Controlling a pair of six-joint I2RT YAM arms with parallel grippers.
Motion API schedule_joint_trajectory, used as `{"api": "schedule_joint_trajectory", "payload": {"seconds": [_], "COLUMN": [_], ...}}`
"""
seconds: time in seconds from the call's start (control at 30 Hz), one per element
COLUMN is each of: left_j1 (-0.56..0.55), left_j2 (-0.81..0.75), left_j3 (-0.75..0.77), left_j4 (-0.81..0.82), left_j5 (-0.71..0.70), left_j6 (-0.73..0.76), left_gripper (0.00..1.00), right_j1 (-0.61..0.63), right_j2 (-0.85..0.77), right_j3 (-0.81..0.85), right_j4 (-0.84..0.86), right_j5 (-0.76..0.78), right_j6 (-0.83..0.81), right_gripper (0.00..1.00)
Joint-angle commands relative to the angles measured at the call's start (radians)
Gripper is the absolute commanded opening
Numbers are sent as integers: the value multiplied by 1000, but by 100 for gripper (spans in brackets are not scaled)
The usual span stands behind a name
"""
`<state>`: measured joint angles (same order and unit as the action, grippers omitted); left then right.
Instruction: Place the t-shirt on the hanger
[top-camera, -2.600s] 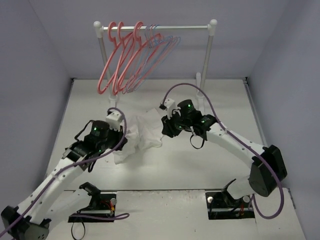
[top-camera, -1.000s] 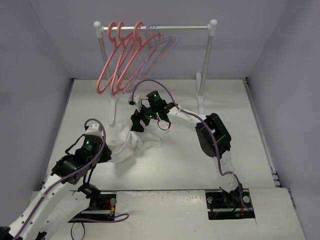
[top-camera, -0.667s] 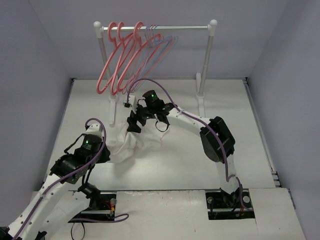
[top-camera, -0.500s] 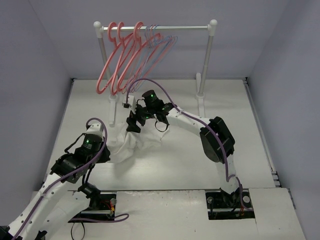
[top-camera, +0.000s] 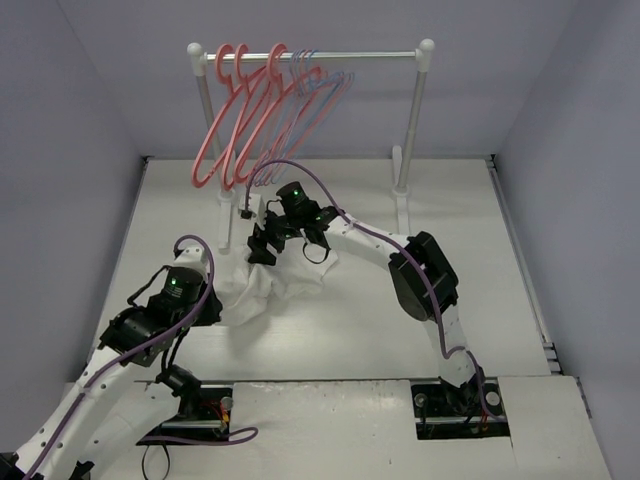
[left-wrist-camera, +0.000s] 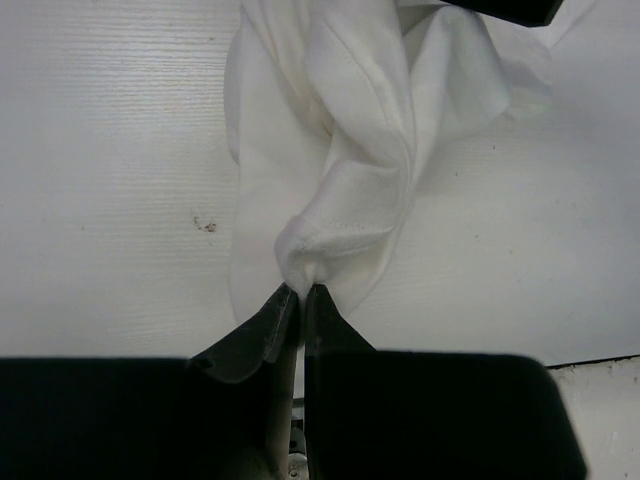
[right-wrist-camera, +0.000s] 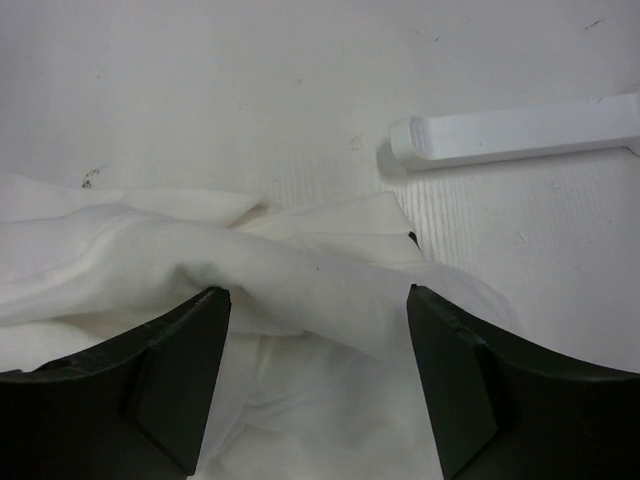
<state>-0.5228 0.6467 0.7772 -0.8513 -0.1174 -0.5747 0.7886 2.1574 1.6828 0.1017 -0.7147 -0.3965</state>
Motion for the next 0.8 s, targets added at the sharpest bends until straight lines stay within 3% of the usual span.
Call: {"api": "schedule_joint_trajectory", "payload": {"seconds": [0.0,0.13,0.23,0.43,0.63,0.77], "left_j1": [-3,-3,-3,-3,0,2], "left_j2": [19,17,17,83,307,502], "left_j3": [65,77,89,285,750,1036], "left_j4": [19,17,15,17,38,65], "left_j5": [13,2,-5,-131,-248,-237], "left_j6": [25,30,39,164,411,572], "left_gripper": [0,0,0,0,0,0], "right_j1": [21,21,21,-7,-26,-35], "right_j2": [-2,13,-7,-225,-527,-610], "right_j3": [80,90,86,60,103,177], "right_j4": [50,49,50,14,-51,-60], "right_j5": [-27,-27,-8,118,394,468], "right_j6": [-19,-4,2,-40,-237,-303], "right_gripper": [64,20,1,0,0,0]}}
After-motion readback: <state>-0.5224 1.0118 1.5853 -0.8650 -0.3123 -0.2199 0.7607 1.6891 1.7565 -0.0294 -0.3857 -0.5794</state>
